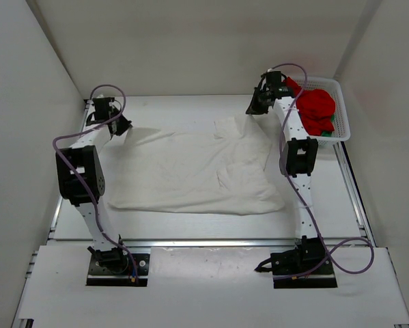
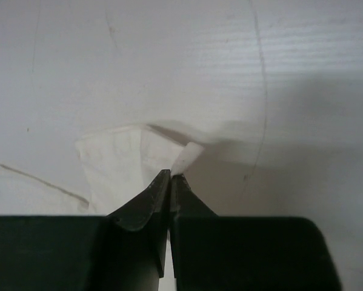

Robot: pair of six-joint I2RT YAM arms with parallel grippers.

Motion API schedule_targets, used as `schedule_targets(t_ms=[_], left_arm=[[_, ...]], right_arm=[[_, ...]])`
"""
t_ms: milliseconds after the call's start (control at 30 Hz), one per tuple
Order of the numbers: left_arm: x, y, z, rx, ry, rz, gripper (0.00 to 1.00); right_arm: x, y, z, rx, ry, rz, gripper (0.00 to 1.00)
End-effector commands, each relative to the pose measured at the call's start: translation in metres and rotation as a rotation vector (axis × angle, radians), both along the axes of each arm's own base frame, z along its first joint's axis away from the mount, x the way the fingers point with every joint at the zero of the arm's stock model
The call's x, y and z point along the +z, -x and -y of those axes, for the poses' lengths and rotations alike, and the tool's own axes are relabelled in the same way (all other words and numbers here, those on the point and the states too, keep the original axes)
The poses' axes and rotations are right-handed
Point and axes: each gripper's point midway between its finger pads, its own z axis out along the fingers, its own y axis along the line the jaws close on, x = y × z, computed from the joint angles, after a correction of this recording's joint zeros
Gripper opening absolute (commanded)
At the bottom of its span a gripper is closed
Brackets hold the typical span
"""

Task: Fold and stack the t-shirts
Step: Grap the side of the flattened tshirt furthest away from the robot with both arms, then fold the other side of the tshirt into a rectangle

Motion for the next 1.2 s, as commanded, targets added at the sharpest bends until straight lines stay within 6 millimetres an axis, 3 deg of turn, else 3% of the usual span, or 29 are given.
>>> schedule_targets(t_ms=[0, 100, 167, 200, 300, 333, 367, 400, 467, 500, 567, 600, 633, 700, 733, 767, 800, 867, 900, 933, 967, 1167], left_arm=[[0.052, 0.003, -0.018, 0.033, 0.029, 0.13, 0.0], [0.05, 0.011, -0.029, 0.049, 0.052, 0.132, 0.0], [0.043, 0.019, -0.034, 0.058, 0.062, 0.125, 0.0], [0.044, 0.021, -0.031, 0.045, 0.061, 0.13, 0.0], [0.041, 0.024, -0.021, 0.024, 0.073, 0.124, 0.0], [0.042, 0.023, -0.023, 0.031, 0.072, 0.128, 0.0], [0.042, 0.024, -0.022, 0.029, 0.074, 0.124, 0.0], [0.045, 0.022, -0.02, 0.017, 0.079, 0.134, 0.0], [0.047, 0.021, -0.024, 0.02, 0.102, 0.14, 0.0], [0.05, 0.021, -0.022, 0.018, 0.098, 0.141, 0.0], [0.052, 0.023, -0.019, 0.008, 0.091, 0.144, 0.0], [0.047, 0.026, -0.021, 0.01, 0.09, 0.133, 0.0], [0.047, 0.027, -0.021, 0.015, 0.089, 0.134, 0.0], [0.048, 0.035, -0.024, 0.023, 0.089, 0.137, 0.0], [0.049, 0.037, -0.027, 0.033, 0.086, 0.138, 0.0], [0.048, 0.041, -0.027, 0.036, 0.084, 0.138, 0.0], [0.052, 0.046, -0.031, 0.046, 0.08, 0.143, 0.0], [0.047, 0.052, -0.034, 0.056, 0.078, 0.131, 0.0], [0.045, 0.058, -0.035, 0.064, 0.083, 0.124, 0.0], [0.051, 0.059, -0.038, 0.064, 0.078, 0.141, 0.0], [0.044, 0.065, -0.042, 0.079, 0.08, 0.123, 0.0], [0.055, 0.092, -0.055, 0.113, 0.078, 0.141, 0.0]], right_arm=[[0.058, 0.039, -0.021, 0.115, -0.018, -0.02, 0.0], [0.072, 0.06, -0.022, 0.112, 0.097, -0.043, 0.0], [0.096, 0.073, -0.021, 0.109, 0.109, -0.031, 0.0], [0.096, 0.078, -0.018, 0.096, 0.132, -0.047, 0.0], [0.138, 0.101, -0.02, 0.106, 0.166, 0.009, 0.0], [0.125, 0.11, -0.021, 0.116, 0.189, -0.031, 0.0], [0.142, 0.115, -0.026, 0.12, 0.21, 0.018, 0.0], [0.123, 0.131, -0.033, 0.152, 0.228, -0.036, 0.0], [0.127, 0.138, -0.025, 0.129, 0.25, -0.011, 0.0], [0.109, 0.146, -0.024, 0.126, 0.253, -0.059, 0.0], [0.1, 0.159, -0.019, 0.118, 0.251, -0.066, 0.0], [0.111, 0.163, -0.018, 0.107, 0.24, -0.033, 0.0], [0.099, 0.169, -0.017, 0.105, 0.227, -0.052, 0.0], [0.112, 0.178, -0.009, 0.084, 0.207, -0.001, 0.0], [0.098, 0.183, -0.004, 0.069, 0.212, -0.021, 0.0], [0.097, 0.192, -0.004, 0.074, 0.196, -0.012, 0.0], [0.11, 0.196, -0.001, 0.059, 0.169, 0.03, 0.0], [0.096, 0.214, 0.006, 0.048, 0.167, 0.011, 0.0], [0.105, 0.214, 0.008, 0.036, 0.153, 0.05, 0.0], [0.095, 0.222, 0.013, 0.037, 0.16, 0.031, 0.0], [0.091, 0.23, 0.014, 0.035, 0.154, 0.027, 0.0], [0.089, 0.262, 0.026, -0.005, 0.109, 0.071, 0.01]])
